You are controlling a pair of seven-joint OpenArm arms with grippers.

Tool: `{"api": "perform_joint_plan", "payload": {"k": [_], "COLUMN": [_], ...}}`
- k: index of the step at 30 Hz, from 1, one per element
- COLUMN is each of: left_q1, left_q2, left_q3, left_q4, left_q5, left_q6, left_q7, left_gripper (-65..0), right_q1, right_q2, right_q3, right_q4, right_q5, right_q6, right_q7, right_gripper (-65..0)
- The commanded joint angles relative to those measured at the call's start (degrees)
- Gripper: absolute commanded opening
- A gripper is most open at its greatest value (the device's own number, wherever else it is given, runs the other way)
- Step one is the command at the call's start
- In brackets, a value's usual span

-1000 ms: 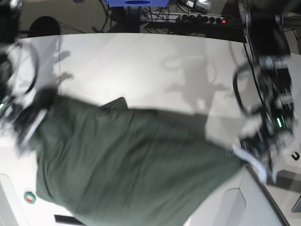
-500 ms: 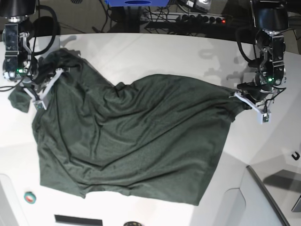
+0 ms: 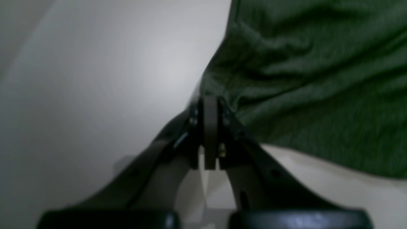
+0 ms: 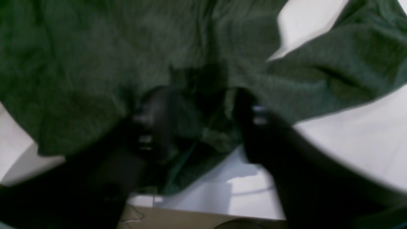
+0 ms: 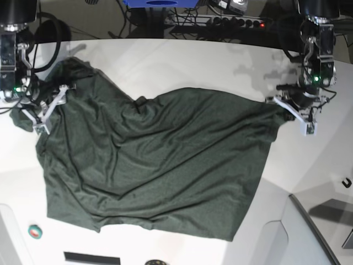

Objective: Layout the t-shirt on the table in an organized manner, then fold the t-shirt properly
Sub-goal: 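Hold the shirt edge with both grippers and pull them apart to spread it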

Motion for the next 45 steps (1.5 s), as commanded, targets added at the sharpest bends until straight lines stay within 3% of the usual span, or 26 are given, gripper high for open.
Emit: {"api": "perform_joint_plan", "payload": {"k": [1,5,8,11,13,17,21,26,34,39,45], "left_q1": [0.21,2.68,3.38,4.7,5.14,6.46,6.63,5.93,-2.42,-2.78,-3.3], "left_q2": [-0.85,-0.32,-0.32,-0.32,-0.32,-0.24,0.11,0.99,4.51,4.51,4.25], "left_q3": [-0.34,-4.47,-8.16,-11.33,-12.73,-15.72,-16.34,-15.9,-10.8,-9.3,-9.39], "left_q4": [1.57,4.38,6.67,8.78,10.71,13.61,17.04,18.89,14.49,12.91,10.71], "left_q5": [-0.07,0.02,-0.07,0.02,0.02,0.1,0.02,-0.07,0.45,0.45,0.45], "left_q6": [-0.07,-0.07,-0.07,-0.07,-0.07,-0.07,-0.07,-0.07,-0.07,-0.07,-0.07], "left_q7": [-1.01,-1.01,-0.92,-0.92,-0.83,3.03,6.64,7.34,7.52,7.43,7.25], "left_gripper": [-65.0,-65.0,-65.0,-65.0,-56.4,-39.5,-32.6,-32.9,-33.6,-33.6,-33.6], "right_q1": [0.42,1.21,5.08,9.48,11.23,11.76,11.59,12.29,14.75,11.85,9.74], "right_q2": [0.98,0.98,2.12,2.82,2.82,2.38,1.68,1.24,1.77,2.03,2.12], "right_q3": [2.53,11.58,15.89,15.98,15.98,15.72,15.72,15.63,16.51,26.18,30.22], "right_q4": [3.04,3.92,-2.41,-11.99,-16.39,-17.53,-17.53,-19.99,-30.1,-28.87,-27.73], "right_q5": [0.2,0.11,-2.96,-8.06,-11.4,-12.02,-12.02,-12.02,-14.39,-20.02,-22.57], "right_q6": [-0.41,-0.41,-0.32,-0.32,-0.32,-0.23,-0.14,-0.06,-0.32,-0.41,-0.41], "right_q7": [1.11,1.03,1.47,7.62,11.31,12.1,12.1,12.28,12.37,12.1,11.84], "right_gripper": [-29.7,-32.0,-32.1,-32.3,-32.3,-35.6,-55.8,-57.6,-57.9,-57.9,-57.9]}}
